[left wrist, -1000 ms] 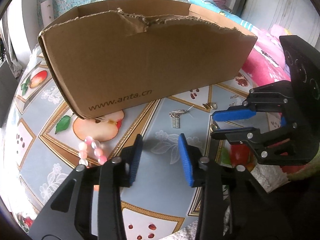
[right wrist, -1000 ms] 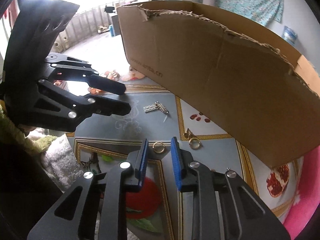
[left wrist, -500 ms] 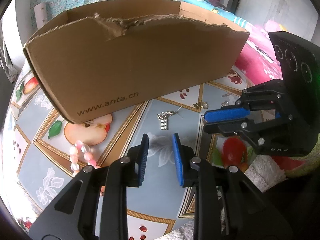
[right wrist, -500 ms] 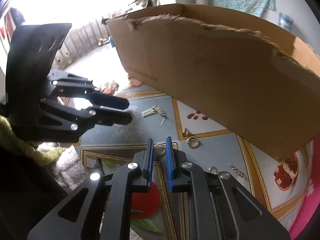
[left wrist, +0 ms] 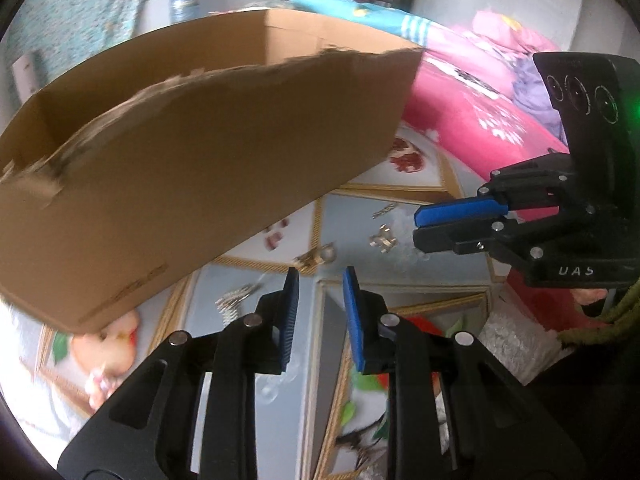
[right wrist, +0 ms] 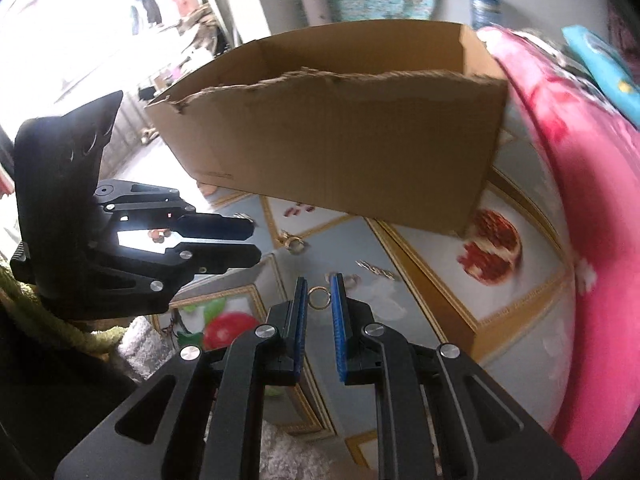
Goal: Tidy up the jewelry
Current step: 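Close the right tool on the gold ring and lift it, then carry the gold ring into the box and open the right tool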
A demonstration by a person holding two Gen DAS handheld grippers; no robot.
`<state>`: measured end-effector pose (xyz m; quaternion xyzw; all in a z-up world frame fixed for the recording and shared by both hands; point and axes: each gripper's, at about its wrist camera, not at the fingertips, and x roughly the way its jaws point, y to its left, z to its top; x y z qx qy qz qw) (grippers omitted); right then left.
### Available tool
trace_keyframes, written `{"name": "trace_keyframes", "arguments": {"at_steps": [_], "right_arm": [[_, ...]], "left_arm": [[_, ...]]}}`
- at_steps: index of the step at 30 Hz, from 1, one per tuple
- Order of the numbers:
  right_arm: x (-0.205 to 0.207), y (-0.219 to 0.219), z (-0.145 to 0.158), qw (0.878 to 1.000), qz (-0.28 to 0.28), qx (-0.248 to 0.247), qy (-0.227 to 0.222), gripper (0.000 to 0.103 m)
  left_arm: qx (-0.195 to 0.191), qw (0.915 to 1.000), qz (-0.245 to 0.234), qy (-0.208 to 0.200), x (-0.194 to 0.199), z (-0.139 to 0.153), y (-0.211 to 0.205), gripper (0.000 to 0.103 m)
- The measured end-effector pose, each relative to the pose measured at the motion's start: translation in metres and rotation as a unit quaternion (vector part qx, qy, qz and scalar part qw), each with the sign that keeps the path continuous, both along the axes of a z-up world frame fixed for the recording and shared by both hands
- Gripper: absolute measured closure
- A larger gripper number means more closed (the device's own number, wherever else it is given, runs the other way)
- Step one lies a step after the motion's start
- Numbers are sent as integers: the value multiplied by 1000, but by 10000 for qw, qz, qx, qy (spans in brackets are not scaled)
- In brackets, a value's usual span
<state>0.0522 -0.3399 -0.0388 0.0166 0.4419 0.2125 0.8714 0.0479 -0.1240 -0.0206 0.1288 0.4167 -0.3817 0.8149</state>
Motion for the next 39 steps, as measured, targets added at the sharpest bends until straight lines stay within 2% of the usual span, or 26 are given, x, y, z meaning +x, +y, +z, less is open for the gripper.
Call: {"name": "trace_keyframes", "arguments": {"at_steps": [9, 20, 26, 34, 39], "right_arm": [[8, -6, -9, 9995, -153, 269, 13, 91], [11, -12, -11, 9989, -170, 432, -46, 91], [13, -14, -11, 9986, -215, 468, -69, 91], [12, -12, -10, 9985, -231, 477, -123, 91], [9, -12, -7, 9983, -275, 476, -203, 91]], "left_arm": [[138, 9997, -23, 218, 11, -10, -21, 87], [328, 9994, -26, 91, 15, -8, -31, 87], [433, 9991, 29, -28, 16, -9, -37, 93], [681, 9973, 36, -283, 11, -8, -41, 93], [688, 9973, 43, -271, 12, -8, -44, 93]]}}
